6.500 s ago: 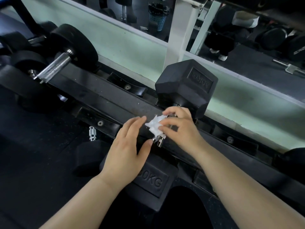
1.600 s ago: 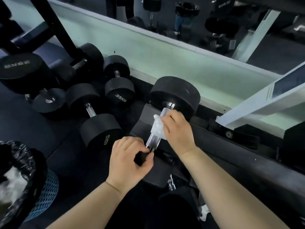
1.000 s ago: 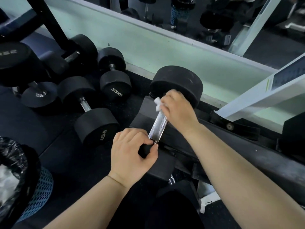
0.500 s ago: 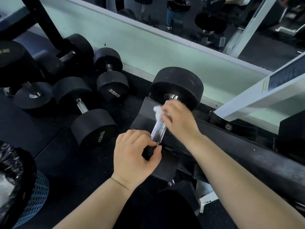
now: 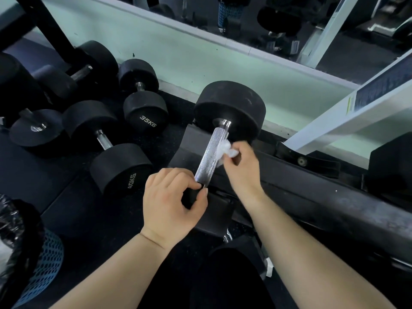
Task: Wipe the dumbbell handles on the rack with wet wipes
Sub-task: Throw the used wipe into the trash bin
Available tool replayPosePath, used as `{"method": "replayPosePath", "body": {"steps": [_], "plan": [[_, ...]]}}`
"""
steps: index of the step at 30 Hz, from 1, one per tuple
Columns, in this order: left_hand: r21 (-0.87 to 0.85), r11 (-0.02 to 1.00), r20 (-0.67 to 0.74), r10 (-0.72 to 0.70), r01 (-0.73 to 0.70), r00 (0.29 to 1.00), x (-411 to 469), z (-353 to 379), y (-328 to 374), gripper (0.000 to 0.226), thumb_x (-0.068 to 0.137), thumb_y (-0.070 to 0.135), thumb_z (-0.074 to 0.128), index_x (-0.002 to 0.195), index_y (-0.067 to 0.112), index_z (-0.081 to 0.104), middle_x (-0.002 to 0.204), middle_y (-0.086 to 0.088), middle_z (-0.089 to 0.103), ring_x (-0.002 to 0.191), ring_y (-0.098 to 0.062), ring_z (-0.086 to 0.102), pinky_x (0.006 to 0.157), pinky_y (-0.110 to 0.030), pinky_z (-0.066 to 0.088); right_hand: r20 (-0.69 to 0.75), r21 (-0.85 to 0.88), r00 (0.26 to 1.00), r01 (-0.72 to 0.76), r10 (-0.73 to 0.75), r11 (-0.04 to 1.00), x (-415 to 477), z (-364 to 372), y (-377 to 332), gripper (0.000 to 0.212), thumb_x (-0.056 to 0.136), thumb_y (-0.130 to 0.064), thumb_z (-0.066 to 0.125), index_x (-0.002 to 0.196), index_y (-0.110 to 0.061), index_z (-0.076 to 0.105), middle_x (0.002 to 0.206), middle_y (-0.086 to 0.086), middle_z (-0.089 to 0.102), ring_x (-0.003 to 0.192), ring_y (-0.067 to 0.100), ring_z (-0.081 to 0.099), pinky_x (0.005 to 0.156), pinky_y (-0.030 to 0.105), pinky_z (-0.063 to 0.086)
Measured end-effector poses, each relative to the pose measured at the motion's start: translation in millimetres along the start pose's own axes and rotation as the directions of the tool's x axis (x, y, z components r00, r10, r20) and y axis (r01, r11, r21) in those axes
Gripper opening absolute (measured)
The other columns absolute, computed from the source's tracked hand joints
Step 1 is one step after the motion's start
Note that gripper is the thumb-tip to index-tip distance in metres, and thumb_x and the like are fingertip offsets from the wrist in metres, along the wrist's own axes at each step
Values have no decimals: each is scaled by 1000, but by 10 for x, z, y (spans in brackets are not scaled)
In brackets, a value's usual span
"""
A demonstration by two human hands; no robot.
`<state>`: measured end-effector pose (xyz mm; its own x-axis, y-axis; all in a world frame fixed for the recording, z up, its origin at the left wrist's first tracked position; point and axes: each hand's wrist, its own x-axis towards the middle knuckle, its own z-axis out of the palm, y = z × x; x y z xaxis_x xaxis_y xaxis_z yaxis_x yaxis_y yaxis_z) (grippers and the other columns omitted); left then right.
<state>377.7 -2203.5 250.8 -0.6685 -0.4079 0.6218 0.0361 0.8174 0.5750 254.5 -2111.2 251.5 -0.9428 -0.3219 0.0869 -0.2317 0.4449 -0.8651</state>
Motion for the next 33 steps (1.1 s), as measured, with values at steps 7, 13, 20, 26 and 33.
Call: {"method": "replayPosePath", "body": {"steps": [7, 13, 20, 26, 33], "plan": [[-8, 1000, 2, 4, -4, 1000, -9, -3, 7, 7, 70, 29, 54, 71, 23, 51, 74, 9, 60, 77, -5, 49, 80, -13, 27, 56, 155, 979, -201, 194, 967, 89, -38, 30, 31, 83, -2, 56, 64, -22, 42, 63, -8, 43, 56, 1, 38, 51, 9, 33], [-10, 1000, 13, 18, -18, 1000, 0, -10, 17, 11, 71, 29, 53, 74, 29, 43, 77, 14, 53, 77, -6, 48, 74, -14, 28, 205, 423, 939, -341, 277, 840, -26, -11, 75, 27, 83, 5, 55, 68, -14, 44, 73, 3, 55, 71, 13, 59, 79, 31, 54], [-13, 1000, 13, 12, -12, 1000, -7, -9, 17, 11, 71, 29, 54, 73, 29, 43, 78, 15, 53, 77, -4, 49, 81, -12, 28, 10, 285, 971, -233, 240, 930, 103, -39, 5, 26, 81, 0, 56, 67, -21, 50, 72, -2, 52, 71, 12, 49, 67, 16, 42], [-12, 1000, 22, -4, 4, 1000, -13, -14, 6, 11, 71, 29, 53, 74, 28, 43, 76, 11, 57, 77, -6, 49, 80, -12, 28, -21, -182, 934, 346, -356, 920, 70, 119, -104, 11, 79, -5, 57, 79, 1, 65, 85, 9, 58, 82, 17, 47, 71, 15, 34], [-28, 999, 26, -34, 35, 999, -5, -20, 21, 6, 71, 29, 54, 72, 26, 50, 75, 13, 57, 77, -6, 50, 79, -12, 28, 97, -384, 880, 465, -466, 798, 386, 68, -168, 14, 77, -3, 59, 83, 3, 70, 85, 18, 64, 83, 38, 56, 69, 18, 30]]}}
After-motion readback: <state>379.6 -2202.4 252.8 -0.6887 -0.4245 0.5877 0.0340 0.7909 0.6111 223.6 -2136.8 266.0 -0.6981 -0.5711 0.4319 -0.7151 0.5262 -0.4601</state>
